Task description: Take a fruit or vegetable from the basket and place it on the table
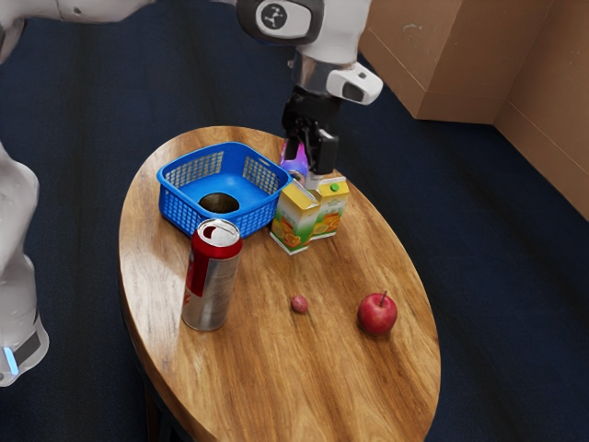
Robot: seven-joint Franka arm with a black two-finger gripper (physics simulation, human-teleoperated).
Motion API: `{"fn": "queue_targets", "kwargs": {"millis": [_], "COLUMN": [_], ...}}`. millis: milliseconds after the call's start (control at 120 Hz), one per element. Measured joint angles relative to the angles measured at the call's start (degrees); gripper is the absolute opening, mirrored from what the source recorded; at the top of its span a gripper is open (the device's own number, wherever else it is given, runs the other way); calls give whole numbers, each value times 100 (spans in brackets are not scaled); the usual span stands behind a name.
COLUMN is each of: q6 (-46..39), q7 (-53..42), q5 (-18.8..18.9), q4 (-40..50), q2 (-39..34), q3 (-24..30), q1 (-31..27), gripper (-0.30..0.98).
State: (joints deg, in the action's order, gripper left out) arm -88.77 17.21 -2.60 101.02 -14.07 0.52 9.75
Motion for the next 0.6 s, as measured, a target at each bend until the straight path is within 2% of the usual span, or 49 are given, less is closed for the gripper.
{"fn": "queue_targets", "kwargs": {"millis": [133, 233, 342, 417, 508, 600], "q6": [2, 0, 140, 201, 105, -32], "q7": [922, 1498, 2028, 2342, 2672, 2945], "q5": [-22, 317, 500, 563, 606, 619], "q4": [52, 83, 136, 519, 1436, 2016], "q2": [-38, -236, -461, -998, -1724, -2066], "q3": [-33, -154, -274, -257, -87, -25], "q1": [-29, -148, -494, -843, -1348, -1601], "gripper": [69, 69, 69, 69, 69, 69]}}
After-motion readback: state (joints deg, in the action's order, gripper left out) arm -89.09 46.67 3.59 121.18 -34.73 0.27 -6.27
